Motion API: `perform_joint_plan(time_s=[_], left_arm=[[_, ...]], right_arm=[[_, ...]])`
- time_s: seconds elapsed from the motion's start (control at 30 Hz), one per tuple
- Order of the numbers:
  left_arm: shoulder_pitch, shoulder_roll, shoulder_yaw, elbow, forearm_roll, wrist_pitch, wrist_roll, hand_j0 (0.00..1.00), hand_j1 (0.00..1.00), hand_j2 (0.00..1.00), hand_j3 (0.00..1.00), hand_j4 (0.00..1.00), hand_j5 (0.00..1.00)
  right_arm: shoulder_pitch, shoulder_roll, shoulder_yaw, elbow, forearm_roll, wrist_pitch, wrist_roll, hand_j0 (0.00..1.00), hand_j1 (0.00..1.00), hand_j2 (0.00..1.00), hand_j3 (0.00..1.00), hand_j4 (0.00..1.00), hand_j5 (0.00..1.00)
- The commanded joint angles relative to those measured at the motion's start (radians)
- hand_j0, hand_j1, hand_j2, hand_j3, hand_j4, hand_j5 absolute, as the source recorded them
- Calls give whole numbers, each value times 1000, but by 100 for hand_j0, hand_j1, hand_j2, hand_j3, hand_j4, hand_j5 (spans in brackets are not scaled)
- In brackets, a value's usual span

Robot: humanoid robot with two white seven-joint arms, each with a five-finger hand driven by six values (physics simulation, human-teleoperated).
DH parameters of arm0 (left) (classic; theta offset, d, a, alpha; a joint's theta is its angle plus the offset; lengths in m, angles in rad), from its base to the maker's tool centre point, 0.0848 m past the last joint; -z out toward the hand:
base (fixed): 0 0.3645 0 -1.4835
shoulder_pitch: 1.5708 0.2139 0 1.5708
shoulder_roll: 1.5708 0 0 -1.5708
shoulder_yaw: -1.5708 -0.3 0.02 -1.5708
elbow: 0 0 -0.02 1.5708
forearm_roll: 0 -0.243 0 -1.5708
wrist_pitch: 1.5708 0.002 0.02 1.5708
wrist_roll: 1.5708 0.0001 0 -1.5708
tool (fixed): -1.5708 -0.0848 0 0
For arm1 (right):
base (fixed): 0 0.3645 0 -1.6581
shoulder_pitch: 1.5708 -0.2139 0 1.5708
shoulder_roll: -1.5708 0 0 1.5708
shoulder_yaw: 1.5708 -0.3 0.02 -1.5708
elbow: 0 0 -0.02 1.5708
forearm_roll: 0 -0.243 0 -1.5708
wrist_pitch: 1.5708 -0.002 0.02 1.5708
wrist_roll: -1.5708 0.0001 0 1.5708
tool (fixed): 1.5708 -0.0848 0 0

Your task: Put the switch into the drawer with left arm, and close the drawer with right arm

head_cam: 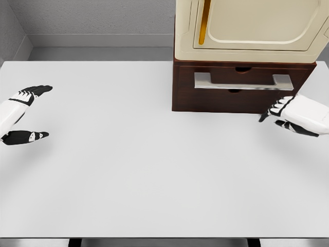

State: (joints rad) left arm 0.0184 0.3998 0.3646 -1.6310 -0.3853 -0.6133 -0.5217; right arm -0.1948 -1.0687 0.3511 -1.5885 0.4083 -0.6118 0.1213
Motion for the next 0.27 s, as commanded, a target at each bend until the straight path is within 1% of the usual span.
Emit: perform_joint_plan(time_s=[0.0, 0.03, 0.07, 0.1, 0.23], left_arm=[[0, 1, -1, 0, 8, 2, 3, 100, 100, 100, 100, 100, 100], [0, 2, -3, -1, 2, 2, 3, 100, 100, 100, 100, 100, 100], [0, 2, -4, -1, 2, 2, 3, 100, 100, 100, 100, 100, 100], [0, 2, -4, -1, 2, 2, 3, 100, 100, 100, 100, 100, 100], [2, 1, -7, -3, 8, 2, 5, 100, 100, 100, 100, 100, 100]], right_arm=[[2, -56, -3, 4, -9, 1, -2, 59, 59, 59, 59, 59, 59], [5, -74, -4, 5, -11, 1, -3, 59, 59, 59, 59, 59, 59], [24, -102, -7, 13, -12, 1, -3, 59, 59, 59, 59, 59, 59], [35, -112, -9, 15, -12, 1, -3, 59, 59, 59, 59, 59, 59], [40, -122, -9, 18, -14, 1, -3, 59, 59, 59, 59, 59, 59]])
